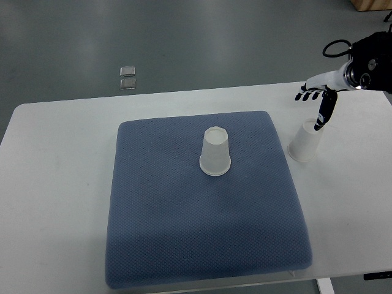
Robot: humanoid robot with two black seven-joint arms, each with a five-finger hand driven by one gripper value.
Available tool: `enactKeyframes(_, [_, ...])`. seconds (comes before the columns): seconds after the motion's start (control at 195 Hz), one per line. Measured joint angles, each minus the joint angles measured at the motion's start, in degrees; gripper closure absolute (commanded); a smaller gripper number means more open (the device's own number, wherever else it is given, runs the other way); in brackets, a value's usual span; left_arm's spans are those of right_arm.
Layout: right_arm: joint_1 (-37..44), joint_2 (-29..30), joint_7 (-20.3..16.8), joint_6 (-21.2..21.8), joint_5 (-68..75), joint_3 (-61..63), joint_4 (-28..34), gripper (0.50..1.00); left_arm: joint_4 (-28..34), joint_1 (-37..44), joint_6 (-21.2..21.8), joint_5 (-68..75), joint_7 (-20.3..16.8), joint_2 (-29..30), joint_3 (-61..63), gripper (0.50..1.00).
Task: Stack paper cups
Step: 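Lower the right hand onto the second white cup and close fingers around it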
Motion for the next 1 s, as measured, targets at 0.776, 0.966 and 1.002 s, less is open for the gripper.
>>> enactKeyframes(0.776, [-11.14,3.22,0.02,-5.27,0.06,2.41,-7.58,0.583,-0.27,0.11,0.1,0.0,0.0,0.0,0.09,0.5])
enactKeyframes(0.966, [-12.96,3.24,0.02,-5.99,0.0,2.64,-8.7,0.585,-0.28,0.1,0.1,0.0,0.0,0.0,0.09,0.5])
enactKeyframes(1.002, [-13.13,3.24,0.02,-6.03,-0.01,2.65,-8.81,0.587,-0.3,0.1,0.1,0.01,0.0,0.0,0.09,0.5])
